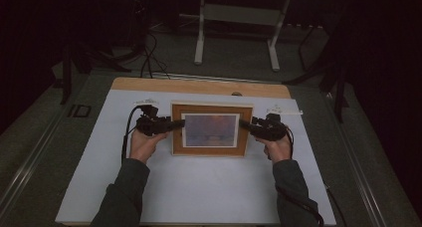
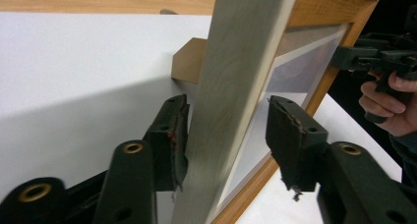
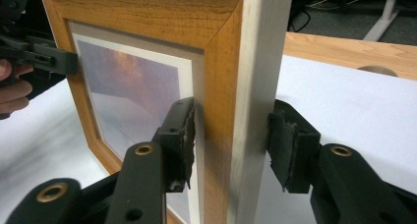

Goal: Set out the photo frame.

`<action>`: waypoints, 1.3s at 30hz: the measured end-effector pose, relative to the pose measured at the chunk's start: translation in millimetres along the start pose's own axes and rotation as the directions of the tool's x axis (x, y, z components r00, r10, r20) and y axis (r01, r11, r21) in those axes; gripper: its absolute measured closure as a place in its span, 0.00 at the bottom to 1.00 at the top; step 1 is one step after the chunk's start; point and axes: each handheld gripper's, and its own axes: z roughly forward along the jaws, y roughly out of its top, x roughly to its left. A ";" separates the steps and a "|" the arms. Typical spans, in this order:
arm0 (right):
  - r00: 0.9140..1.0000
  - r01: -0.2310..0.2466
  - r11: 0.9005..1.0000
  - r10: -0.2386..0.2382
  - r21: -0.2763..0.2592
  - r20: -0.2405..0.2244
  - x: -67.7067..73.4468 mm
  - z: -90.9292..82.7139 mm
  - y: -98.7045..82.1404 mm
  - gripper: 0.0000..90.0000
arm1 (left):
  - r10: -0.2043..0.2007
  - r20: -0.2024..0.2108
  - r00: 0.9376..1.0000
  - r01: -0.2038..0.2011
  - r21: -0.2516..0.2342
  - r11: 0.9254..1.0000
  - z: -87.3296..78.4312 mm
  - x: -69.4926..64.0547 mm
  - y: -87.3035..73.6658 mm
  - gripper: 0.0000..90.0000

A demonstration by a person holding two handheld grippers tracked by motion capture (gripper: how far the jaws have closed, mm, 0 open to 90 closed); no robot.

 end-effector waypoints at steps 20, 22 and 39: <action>1.000 0.001 1.000 -0.001 0.008 -0.014 -5.2 -14.2 -5.5 0.56 | 0.027 -0.027 0.999 -0.029 -0.092 0.995 -40.0 -0.2 -9.8 0.49; 1.000 0.008 1.000 -0.008 0.003 -0.013 -6.1 -16.5 -7.4 0.57 | 0.017 -0.032 0.999 -0.020 -0.107 0.994 -45.0 1.5 -13.2 0.49; 1.000 0.004 1.000 -0.004 -0.006 -0.015 -13.3 -30.5 -24.3 0.73 | -0.101 -0.120 0.988 0.079 -0.173 0.982 -75.3 21.5 -45.6 0.52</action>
